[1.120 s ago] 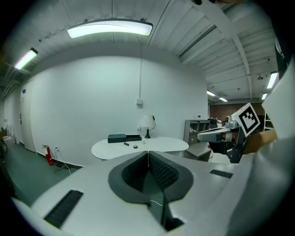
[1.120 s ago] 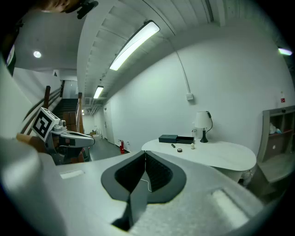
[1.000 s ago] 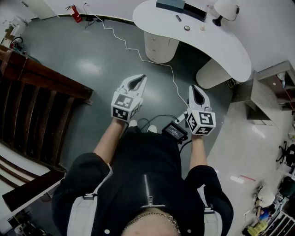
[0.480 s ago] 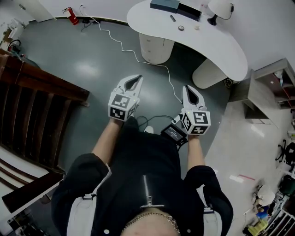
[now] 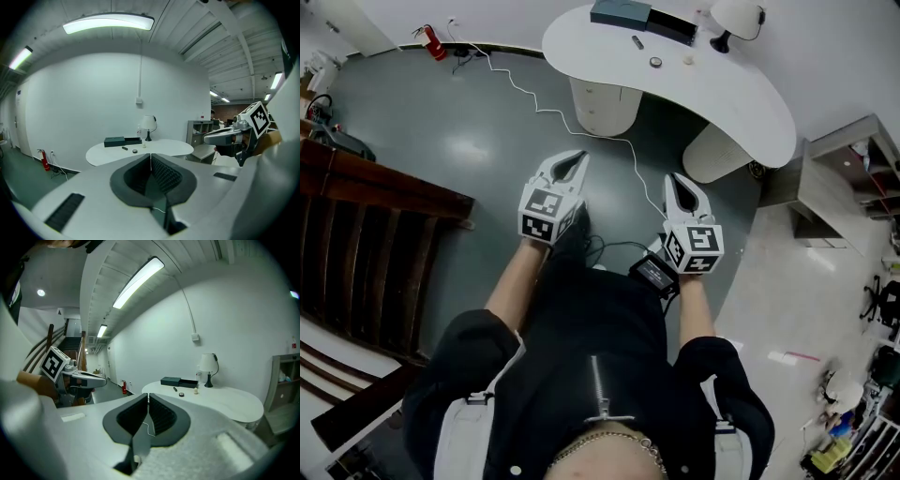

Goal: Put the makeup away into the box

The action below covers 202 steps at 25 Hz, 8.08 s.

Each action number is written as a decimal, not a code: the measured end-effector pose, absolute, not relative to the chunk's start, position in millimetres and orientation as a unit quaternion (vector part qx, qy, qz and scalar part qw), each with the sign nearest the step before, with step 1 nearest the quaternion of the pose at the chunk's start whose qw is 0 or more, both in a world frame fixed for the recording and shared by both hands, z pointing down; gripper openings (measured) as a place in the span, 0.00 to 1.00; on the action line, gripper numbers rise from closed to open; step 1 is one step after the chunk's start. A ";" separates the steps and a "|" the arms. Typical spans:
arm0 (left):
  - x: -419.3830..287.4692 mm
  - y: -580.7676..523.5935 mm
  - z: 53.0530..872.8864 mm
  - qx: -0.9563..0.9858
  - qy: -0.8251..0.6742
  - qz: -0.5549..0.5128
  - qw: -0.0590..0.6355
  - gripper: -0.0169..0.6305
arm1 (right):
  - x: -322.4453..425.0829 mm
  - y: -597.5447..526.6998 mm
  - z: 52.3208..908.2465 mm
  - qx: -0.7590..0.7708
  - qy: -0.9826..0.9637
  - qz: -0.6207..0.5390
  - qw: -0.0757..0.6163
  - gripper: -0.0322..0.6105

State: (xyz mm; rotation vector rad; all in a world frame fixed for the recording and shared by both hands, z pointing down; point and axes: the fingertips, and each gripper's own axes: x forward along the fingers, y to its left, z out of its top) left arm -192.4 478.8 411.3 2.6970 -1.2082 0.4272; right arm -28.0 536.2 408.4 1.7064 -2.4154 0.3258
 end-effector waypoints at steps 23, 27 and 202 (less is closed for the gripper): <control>-151.1 206.3 423.4 0.926 -0.335 0.164 0.067 0.05 | -15.7 271.9 398.7 0.607 -0.782 0.124 0.072 0.06; -159.4 171.3 430.0 0.925 -0.331 0.169 0.074 0.05 | -24.0 235.6 403.5 0.607 -0.780 0.131 0.079 0.06; -88.5 -115.8 564.0 0.882 -0.321 0.284 0.194 0.05 | 115.5 -222.2 607.4 0.442 -0.776 0.225 0.390 0.14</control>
